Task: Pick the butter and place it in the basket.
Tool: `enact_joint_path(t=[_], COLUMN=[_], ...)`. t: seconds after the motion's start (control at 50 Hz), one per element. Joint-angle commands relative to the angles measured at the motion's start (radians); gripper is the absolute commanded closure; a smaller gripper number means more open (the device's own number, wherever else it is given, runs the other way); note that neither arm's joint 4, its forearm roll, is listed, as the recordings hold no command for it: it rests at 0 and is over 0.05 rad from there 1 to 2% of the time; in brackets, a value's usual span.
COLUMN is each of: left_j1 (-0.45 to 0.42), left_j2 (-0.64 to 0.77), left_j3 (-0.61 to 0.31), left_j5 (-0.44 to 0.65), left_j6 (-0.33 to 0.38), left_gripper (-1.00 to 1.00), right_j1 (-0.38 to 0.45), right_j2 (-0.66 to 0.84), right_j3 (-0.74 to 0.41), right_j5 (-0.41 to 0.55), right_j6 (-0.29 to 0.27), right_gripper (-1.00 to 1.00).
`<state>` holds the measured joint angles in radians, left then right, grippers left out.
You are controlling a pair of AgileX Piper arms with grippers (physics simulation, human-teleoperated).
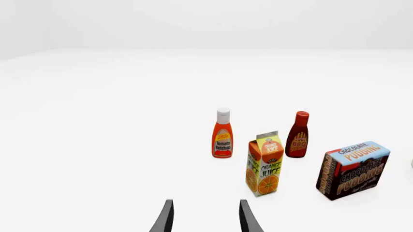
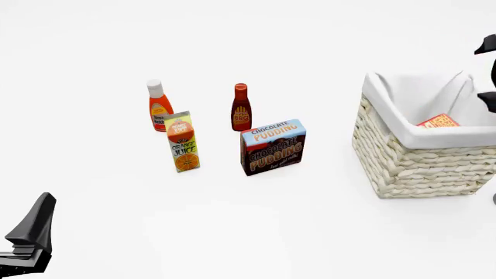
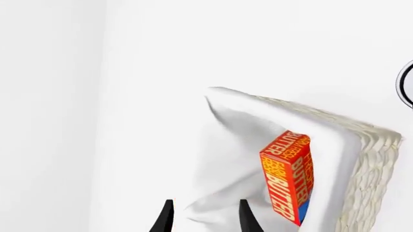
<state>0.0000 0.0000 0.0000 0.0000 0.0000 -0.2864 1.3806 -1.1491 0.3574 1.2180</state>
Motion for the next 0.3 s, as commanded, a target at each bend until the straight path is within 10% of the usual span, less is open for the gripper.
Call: enact_joint_path(t=[0.02, 0.3], left_j1=[0.0, 0.0], left_j2=[0.0, 0.0], left_j3=[0.0, 0.0], left_j5=[0.0, 0.0], left_j6=[0.0, 0.0], left_gripper=[-1.0, -1.0], right_j1=[0.019, 0.049], right_j2=[-0.039, -0.182], right_j3=[0.001, -0.01], right_j5=[0.009, 0.075], right_j6=[0.005, -0.006], right_gripper=[-1.0, -1.0])
